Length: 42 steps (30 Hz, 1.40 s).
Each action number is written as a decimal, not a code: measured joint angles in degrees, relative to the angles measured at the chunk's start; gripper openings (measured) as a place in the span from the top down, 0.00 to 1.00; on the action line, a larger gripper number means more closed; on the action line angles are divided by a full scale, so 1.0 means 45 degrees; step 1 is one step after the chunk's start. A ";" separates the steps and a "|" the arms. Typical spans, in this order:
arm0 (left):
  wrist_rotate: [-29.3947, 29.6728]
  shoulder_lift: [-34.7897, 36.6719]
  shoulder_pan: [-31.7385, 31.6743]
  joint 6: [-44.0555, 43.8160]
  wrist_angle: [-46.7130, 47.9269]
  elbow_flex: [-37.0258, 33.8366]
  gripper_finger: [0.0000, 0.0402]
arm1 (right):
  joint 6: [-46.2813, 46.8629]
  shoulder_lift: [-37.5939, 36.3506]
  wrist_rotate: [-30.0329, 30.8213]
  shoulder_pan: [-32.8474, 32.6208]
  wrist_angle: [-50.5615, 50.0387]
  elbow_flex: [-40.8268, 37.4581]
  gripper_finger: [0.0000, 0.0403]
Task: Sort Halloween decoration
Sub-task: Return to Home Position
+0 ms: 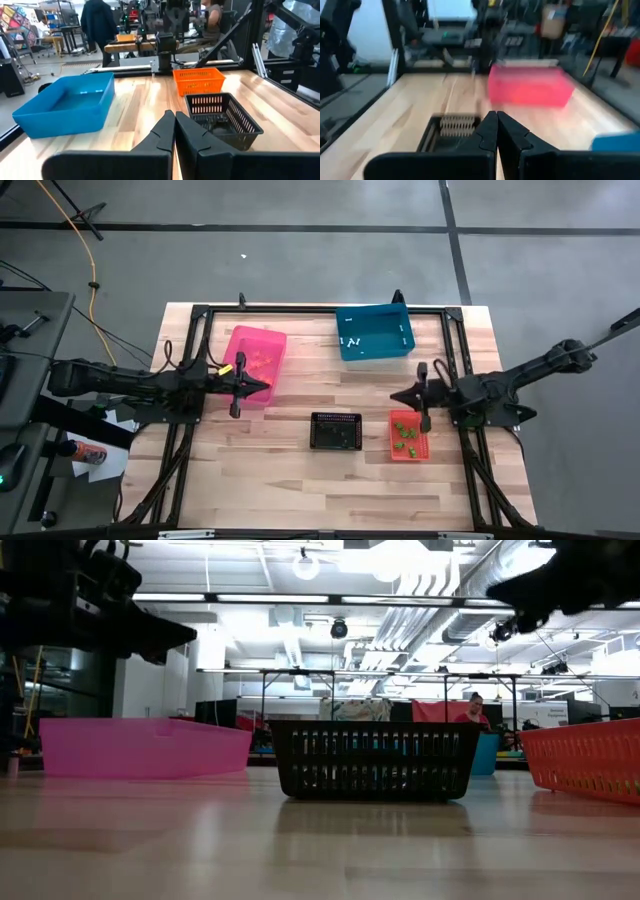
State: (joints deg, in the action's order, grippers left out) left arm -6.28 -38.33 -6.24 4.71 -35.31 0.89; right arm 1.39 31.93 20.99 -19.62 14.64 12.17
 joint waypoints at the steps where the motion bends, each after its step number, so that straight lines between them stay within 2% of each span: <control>1: 0.0000 0.0000 0.0000 0.0000 0.0017 0.0000 1.00 | -0.0254 -0.0308 -0.0062 0.0152 -0.0001 0.0065 1.00; 5: 0.0005 0.0000 0.0004 -0.0001 0.0203 0.0004 1.00 | -0.0699 -0.1597 -0.1729 0.1173 -0.1684 0.0815 1.00; 11: 0.0216 0.1091 0.0092 -0.0005 0.1177 0.0014 1.00 | -0.0189 -0.2724 -0.2055 0.2250 -0.3745 0.0834 1.00; 22: 0.0413 0.5695 0.0058 -0.0010 0.4119 -0.0024 1.00 | -0.0549 -0.2708 -0.2705 0.2274 0.0446 -0.1775 1.00; 32: 0.0413 0.8342 0.0073 -0.0010 0.5613 -0.0024 1.00 | -0.1093 -0.2698 -0.3067 0.2274 -0.0671 -0.1852 1.00; 40: 0.0415 0.8471 0.0083 -0.0010 0.4942 -0.0024 1.00 | -0.0845 -0.2679 -0.3438 0.2269 -0.0856 -0.1852 1.00; 42: 0.0421 0.8471 0.0078 -0.0010 0.4827 -0.0024 1.00 | -0.0754 -0.2679 -0.3442 0.2269 -0.0129 -0.2096 1.00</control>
State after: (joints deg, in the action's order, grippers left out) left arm -4.39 -0.21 -5.89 4.67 -13.59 0.78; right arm -2.01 19.88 5.50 -9.41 14.06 2.74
